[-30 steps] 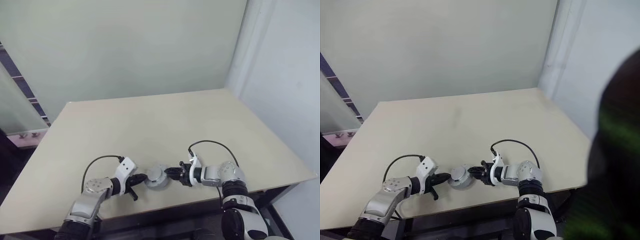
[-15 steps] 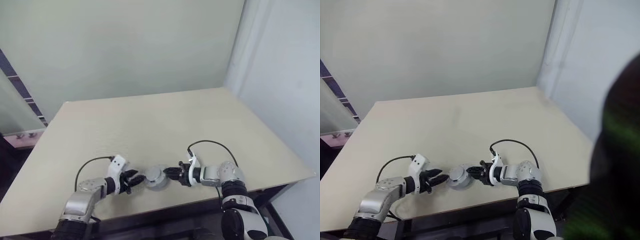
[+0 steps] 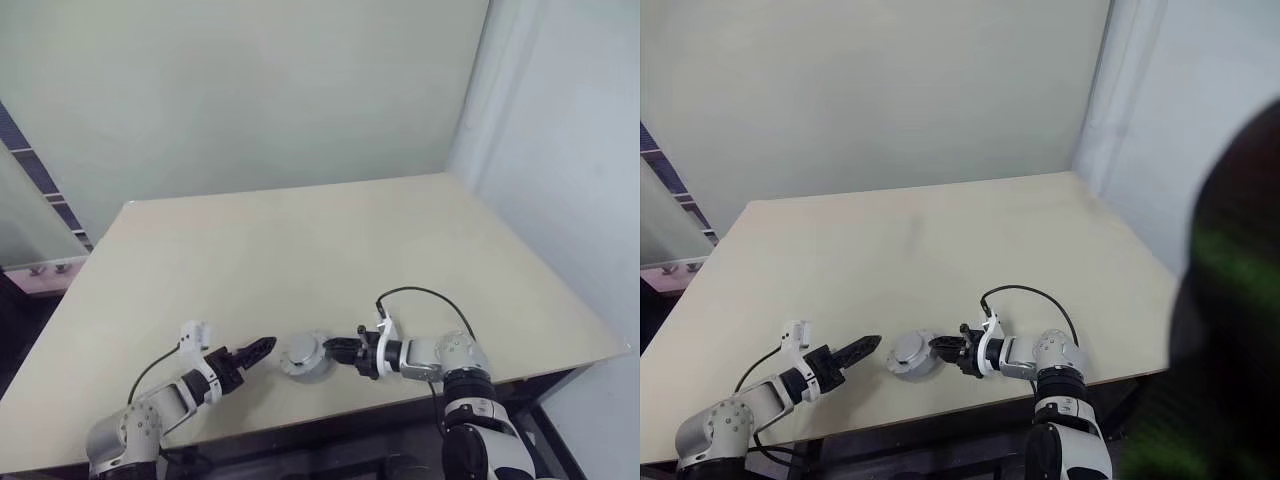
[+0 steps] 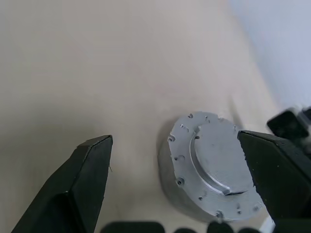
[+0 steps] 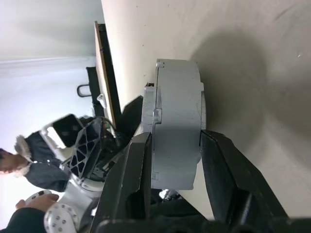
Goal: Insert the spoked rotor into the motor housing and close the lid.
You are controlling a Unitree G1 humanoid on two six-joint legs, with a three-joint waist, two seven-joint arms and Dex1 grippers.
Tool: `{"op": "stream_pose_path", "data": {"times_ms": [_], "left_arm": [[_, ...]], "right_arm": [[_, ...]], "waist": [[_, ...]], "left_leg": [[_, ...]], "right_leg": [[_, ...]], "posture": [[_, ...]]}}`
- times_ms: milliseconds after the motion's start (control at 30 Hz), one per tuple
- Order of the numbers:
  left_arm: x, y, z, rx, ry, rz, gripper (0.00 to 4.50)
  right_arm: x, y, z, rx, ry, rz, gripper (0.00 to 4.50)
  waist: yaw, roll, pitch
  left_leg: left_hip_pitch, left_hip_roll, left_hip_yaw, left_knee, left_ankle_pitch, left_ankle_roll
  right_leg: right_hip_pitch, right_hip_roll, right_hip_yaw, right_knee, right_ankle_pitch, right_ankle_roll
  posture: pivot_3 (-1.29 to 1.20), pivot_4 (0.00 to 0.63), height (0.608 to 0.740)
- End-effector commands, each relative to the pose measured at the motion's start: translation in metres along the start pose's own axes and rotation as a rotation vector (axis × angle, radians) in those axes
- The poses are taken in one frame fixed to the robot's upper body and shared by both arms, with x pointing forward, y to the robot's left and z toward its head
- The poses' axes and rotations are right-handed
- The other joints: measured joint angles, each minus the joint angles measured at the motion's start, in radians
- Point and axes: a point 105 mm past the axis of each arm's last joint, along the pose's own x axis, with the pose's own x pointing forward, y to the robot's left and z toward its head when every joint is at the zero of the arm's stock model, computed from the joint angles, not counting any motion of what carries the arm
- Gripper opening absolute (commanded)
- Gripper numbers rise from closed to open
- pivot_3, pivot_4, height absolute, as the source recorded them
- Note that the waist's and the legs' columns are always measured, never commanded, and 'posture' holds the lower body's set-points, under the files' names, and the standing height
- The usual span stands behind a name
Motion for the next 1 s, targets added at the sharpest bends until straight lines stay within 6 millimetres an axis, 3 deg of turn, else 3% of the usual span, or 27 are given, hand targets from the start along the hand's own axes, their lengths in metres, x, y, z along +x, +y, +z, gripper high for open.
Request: {"op": "stream_pose_path", "data": {"times_ms": [33,367,567,1000], "left_arm": [[-0.003,-0.012,0.010,-0.023,-0.070,-0.032,4.50],[0.003,-0.025,0.008,-0.178,-0.168,-0.099,4.50],[0.012,-0.043,0.010,-0.259,-0.209,-0.189,4.50],[0.038,-0.064,-0.006,-0.390,-0.180,-0.282,4.50]], "right_arm": [[0.001,0.036,0.008,-0.031,-0.040,0.174,1.22],[0.001,0.062,0.013,-0.040,-0.068,0.299,1.22],[0.002,0.075,0.012,-0.059,-0.058,0.333,1.22],[0.005,0.081,0.006,-0.077,-0.027,0.342,1.22]], "waist": [[0.000,0.000,0.000],[0.001,-0.001,0.000],[0.001,-0.001,0.000],[0.001,-0.001,0.000]], "left_leg": [[-0.001,0.000,0.000,0.000,0.000,0.000],[-0.008,-0.002,-0.002,0.003,0.000,0.000],[-0.008,-0.002,-0.002,0.004,0.000,0.000],[-0.009,-0.002,-0.003,0.005,0.000,0.000]], "right_leg": [[0.000,0.000,0.000,0.000,0.000,0.000],[-0.004,0.000,0.000,-0.001,0.000,0.000],[-0.004,0.000,0.000,-0.001,0.000,0.000],[-0.003,0.001,0.001,-0.001,0.000,0.000]], "posture": [[0.00,0.000,0.740],[0.00,0.000,0.740],[0.00,0.000,0.740],[0.00,0.000,0.740]]}}
